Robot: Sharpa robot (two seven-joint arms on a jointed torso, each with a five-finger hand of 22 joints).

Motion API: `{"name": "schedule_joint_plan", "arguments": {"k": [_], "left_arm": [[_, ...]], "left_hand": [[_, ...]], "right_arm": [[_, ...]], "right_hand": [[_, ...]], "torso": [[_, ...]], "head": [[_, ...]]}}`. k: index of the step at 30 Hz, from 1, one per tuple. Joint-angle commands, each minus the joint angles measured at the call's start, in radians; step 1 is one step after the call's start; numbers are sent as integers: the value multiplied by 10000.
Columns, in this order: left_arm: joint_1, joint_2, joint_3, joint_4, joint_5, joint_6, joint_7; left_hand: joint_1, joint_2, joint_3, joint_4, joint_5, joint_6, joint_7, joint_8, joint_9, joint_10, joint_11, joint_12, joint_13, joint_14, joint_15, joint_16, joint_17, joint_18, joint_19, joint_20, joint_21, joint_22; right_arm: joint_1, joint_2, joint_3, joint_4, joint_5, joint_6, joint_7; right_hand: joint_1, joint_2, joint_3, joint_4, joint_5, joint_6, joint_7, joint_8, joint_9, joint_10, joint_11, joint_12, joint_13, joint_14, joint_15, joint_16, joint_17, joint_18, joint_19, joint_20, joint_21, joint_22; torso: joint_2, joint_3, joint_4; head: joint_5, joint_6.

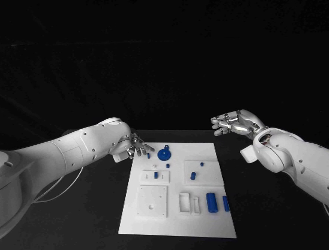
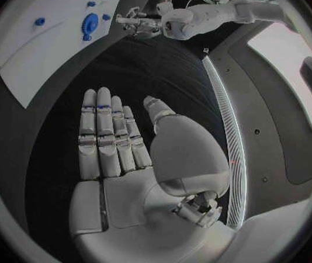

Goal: Assemble the parts on the task board

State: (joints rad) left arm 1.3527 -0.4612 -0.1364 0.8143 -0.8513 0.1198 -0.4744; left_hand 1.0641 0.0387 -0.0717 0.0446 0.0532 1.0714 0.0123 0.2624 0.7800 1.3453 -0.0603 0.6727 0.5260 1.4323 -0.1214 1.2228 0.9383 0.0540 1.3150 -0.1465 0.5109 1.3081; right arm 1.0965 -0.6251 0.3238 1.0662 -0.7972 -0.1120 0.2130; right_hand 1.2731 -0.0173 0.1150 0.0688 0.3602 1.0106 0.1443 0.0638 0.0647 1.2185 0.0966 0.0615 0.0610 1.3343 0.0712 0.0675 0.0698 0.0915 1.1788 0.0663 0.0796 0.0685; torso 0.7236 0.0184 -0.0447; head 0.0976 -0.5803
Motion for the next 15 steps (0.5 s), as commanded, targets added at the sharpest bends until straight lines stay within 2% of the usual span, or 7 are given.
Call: {"name": "schedule_joint_plan", "arguments": {"k": [1,11,15], "left_arm": [[-42,118,0,-240,-366,465,185],[-118,323,-1,-802,-397,370,316],[-134,393,-2,-963,-374,405,368]], "left_hand": [[-15,95,-7,-68,-15,-61,2,55,-193,-72,1,86,-27,-51,33,-59,-16,-96,-17,91,-72,169],[-27,172,-9,-54,-14,-134,25,51,-275,-101,16,97,-34,-53,43,-61,-26,-92,-15,98,-78,169],[-38,187,-16,-45,-14,-138,27,55,-290,-107,17,99,-36,-52,45,-56,-21,-90,-15,100,-79,169]], "right_arm": [[-4,-33,3,66,30,13,108],[-3,-127,4,197,30,-32,96],[-3,-135,4,216,30,-38,96]], "right_hand": [[-39,5,-45,-37,6,-53,5,-18,-16,-56,7,-23,-11,-62,-15,-48,0,-28,-76,26,-58,-14],[-47,3,-66,-30,8,-60,7,-19,-17,-59,9,-23,-11,-68,-11,-49,-1,-28,-82,30,-58,-15],[-47,3,-66,-30,8,-60,7,-19,-17,-59,9,-23,-11,-68,-11,-49,-1,-28,-82,30,-58,-15]], "torso": [[82,3,-49],[184,2,-118],[210,-4,-130]], "head": [[6,51],[10,133],[-50,173]]}}
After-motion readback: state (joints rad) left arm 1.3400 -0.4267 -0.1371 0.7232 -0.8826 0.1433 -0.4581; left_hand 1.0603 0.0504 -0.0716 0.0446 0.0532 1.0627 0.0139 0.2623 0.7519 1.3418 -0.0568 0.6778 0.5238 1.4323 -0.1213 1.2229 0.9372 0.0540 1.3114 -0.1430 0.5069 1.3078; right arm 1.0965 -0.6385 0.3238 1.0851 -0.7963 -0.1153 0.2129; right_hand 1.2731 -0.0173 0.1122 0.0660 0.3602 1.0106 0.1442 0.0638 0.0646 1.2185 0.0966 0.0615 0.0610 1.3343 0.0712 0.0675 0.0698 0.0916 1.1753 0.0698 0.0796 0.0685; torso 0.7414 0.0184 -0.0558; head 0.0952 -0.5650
